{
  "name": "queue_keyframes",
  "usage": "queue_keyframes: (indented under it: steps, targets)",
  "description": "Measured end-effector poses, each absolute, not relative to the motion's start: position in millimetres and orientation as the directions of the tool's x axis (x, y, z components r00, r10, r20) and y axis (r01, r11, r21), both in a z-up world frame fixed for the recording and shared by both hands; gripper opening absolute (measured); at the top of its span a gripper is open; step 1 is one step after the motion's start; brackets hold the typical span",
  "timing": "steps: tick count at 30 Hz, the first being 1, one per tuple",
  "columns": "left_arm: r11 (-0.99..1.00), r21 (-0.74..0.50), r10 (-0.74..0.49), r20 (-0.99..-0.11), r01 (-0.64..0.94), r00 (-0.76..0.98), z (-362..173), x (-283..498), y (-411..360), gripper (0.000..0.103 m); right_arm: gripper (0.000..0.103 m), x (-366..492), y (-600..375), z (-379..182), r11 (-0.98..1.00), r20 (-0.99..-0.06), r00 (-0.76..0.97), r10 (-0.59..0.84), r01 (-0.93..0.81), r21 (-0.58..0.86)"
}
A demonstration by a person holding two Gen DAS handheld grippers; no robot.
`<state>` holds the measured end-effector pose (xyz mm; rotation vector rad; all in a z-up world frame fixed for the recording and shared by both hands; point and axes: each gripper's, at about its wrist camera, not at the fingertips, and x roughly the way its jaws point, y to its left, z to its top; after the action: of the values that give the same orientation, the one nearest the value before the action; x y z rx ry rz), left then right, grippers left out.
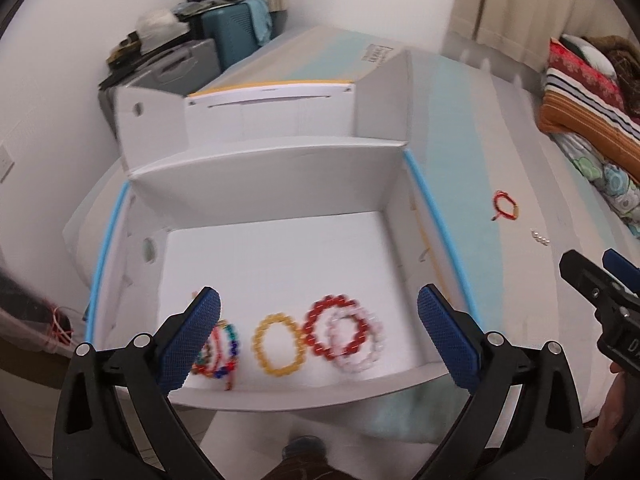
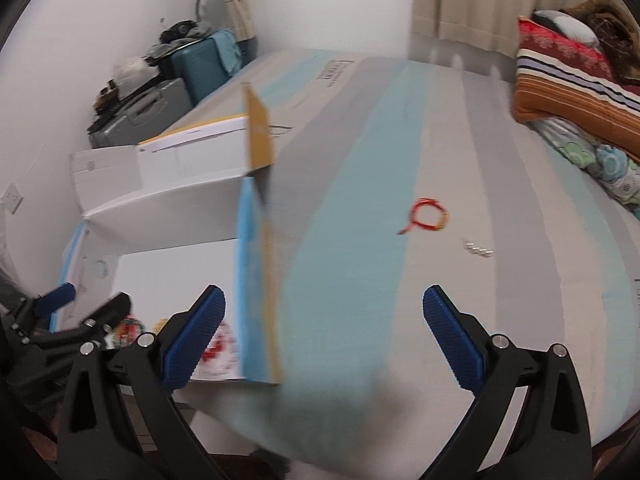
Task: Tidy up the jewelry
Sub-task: 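Move both tools back over the red string and pearl bracelets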
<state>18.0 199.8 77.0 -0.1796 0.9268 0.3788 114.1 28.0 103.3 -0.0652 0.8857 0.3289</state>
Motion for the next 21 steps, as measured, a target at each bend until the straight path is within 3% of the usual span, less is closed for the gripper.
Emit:
queue_keyframes:
  steps: [13, 21]
  targets:
    - [0.967, -0.008, 0.142, -0.816, -0.256, 0.56, 69, 116, 104, 0.097, 0.095, 188, -88, 67, 0.985, -0.788, 0.595, 0.16, -0.149, 0.088]
    - [0.985, 0.008, 0.102, -0.837, -0.174, 0.537, 33, 185, 44, 0.097, 0.095, 252, -147, 34, 0.989, -0.822, 0.55, 0.148, -0.061, 0.137]
